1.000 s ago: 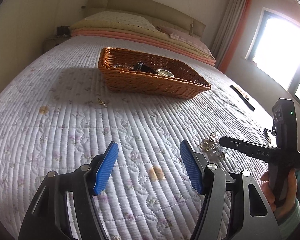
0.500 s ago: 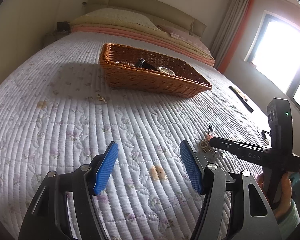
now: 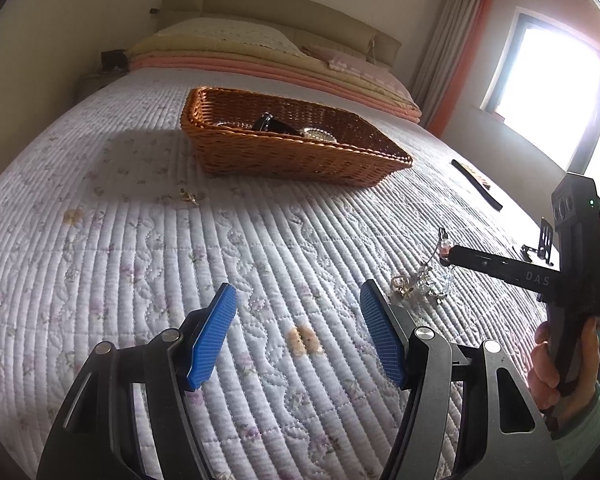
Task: Organize jewelry
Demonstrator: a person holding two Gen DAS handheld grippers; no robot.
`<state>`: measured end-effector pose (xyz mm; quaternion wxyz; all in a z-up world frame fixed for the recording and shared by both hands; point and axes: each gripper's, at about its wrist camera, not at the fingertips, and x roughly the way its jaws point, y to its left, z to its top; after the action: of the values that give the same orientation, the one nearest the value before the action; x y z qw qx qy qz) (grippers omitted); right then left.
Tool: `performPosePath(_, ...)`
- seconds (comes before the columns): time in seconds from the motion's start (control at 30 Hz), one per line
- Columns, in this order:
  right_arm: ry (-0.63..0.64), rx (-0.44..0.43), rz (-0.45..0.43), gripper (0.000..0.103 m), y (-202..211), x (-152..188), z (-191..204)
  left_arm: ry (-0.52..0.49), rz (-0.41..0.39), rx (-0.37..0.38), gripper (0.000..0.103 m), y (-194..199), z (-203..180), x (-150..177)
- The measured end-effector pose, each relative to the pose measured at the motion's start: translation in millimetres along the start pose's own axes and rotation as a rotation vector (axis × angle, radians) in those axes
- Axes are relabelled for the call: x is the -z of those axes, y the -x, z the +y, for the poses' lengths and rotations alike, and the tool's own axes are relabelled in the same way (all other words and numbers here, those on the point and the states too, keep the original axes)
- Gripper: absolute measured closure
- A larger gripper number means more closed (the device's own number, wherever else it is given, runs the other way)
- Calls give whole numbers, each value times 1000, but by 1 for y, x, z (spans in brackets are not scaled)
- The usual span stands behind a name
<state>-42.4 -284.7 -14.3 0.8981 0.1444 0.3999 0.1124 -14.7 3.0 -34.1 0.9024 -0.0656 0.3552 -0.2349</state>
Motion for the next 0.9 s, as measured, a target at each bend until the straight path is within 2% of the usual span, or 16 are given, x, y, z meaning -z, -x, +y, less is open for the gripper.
performPosePath(0.13,-7,11,-19,91,2,-2,-4,9,4,4,41,-2,2,1)
performPosePath(0.2,-6,52,-30,91,1,-2,-6,11,7,4,41,-2,3,1)
performPosePath(0.3,-28,93,7,91,-11,0,-19,10,7,7,41,-2,3,2)
performPosePath(0.4,-67,68,35,89,-13,3,-33,16,11,9,41,-3,4,2)
performPosePath(0.53,-26,97,66,71,-11,5,-31,23,14,12,41,-4,5,2)
performPosePath(0.6,-12,102,66,66,-9,8,-26,23,15,13,41,-5,5,2)
performPosePath(0.7,9,150,61,66,-13,9,-17,20,18,12,41,-5,5,2)
performPosePath(0.77,27,150,63,66,-14,11,-10,17,18,15,41,-5,5,3)
performPosePath(0.8,39,147,62,67,-14,12,-5,18,18,15,41,-5,5,3)
performPosePath(0.83,70,158,62,80,-15,15,1,19,19,13,41,-5,5,3)
performPosePath(0.9,128,184,54,95,-15,19,12,23,18,13,41,-5,5,2)
